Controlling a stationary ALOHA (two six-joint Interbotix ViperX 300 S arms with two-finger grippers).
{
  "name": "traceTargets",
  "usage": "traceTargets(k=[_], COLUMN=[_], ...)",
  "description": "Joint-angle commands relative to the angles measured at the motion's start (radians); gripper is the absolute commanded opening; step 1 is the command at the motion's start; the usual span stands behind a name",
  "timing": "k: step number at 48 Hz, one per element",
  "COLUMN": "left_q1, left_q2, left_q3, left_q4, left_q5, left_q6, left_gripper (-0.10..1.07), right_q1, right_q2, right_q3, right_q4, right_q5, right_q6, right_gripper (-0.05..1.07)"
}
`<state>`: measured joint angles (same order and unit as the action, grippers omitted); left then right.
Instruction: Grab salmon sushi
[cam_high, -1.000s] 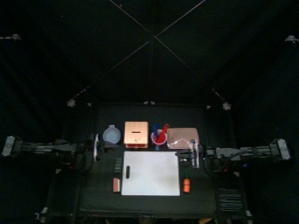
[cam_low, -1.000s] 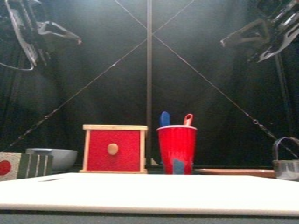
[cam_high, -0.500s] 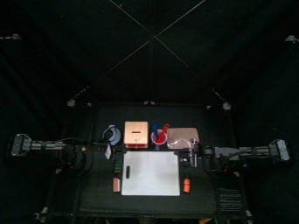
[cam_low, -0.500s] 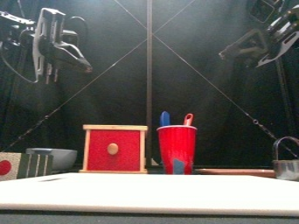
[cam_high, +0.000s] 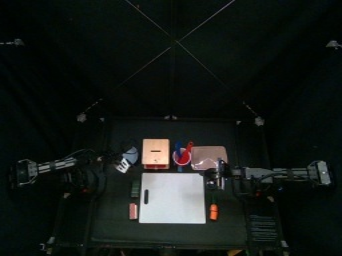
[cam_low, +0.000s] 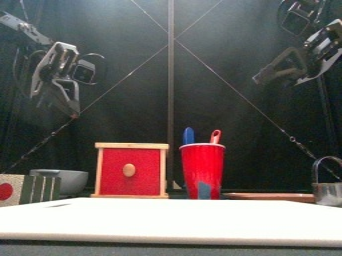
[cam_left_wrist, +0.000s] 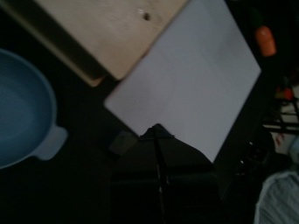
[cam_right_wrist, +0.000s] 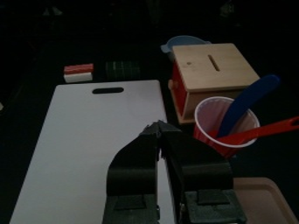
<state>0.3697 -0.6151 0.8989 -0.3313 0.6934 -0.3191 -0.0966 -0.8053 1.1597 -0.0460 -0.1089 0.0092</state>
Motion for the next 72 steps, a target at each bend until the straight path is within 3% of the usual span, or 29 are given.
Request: traceTargets(k=[1,5,16,25,28,36,48,53,62,67,72], left_q1=[-0.041,-0.135,-0.471,-0.660,-0.698,-0.773,-0.844,-0.851,-0.859,-0.861,-0.859], left_q2=[-0.003,-0.003,0.011,0.092,0.127,0.224,0.356,0.397,0.440,0.468,0.508], left_q3=[-0.064,-0.086,-0.089,-0.058,-0.061,-0.106,-0.195,-0.216,-0.242,-0.256,-0.268], left_q4=[0.155,0.290,0.612,0.732,0.736,0.718,0.591,0.523,0.423,0.411,0.411], left_q5=[0.069,0.115,0.120,0.153,0.153,0.152,0.169,0.189,0.206,0.222,0.222], left_q6=[-0.152,-0.356,-0.943,-1.338,-1.410,-1.506,-1.531,-1.529,-1.531,-1.529,-1.528], left_gripper=[0.12,0.12,0.14,0.15,0.16,0.18,0.31,0.44,0.78,0.96,1.05], right_q1=[-0.006,-0.009,-0.020,-0.032,-0.037,-0.049,-0.084,-0.094,-0.104,-0.107,-0.109], right_q2=[0.003,0.005,0.009,0.012,0.012,0.012,0.015,0.015,0.015,0.015,0.015], right_q3=[-0.008,-0.005,-0.002,0.006,0.008,0.011,0.018,0.020,0.026,0.034,0.040], right_q4=[0.002,-0.002,-0.002,-0.002,-0.002,-0.002,0.006,0.008,0.003,0.003,0.005], right_q5=[-0.003,-0.003,-0.003,-0.002,0.000,0.011,0.011,0.011,0.011,0.011,0.009], right_q6=[0.002,0.002,0.002,0.002,0.002,0.002,0.005,0.003,0.003,0.003,0.003], right_gripper=[0.02,0.02,0.02,0.02,0.02,0.02,0.02,0.02,0.02,0.02,0.02])
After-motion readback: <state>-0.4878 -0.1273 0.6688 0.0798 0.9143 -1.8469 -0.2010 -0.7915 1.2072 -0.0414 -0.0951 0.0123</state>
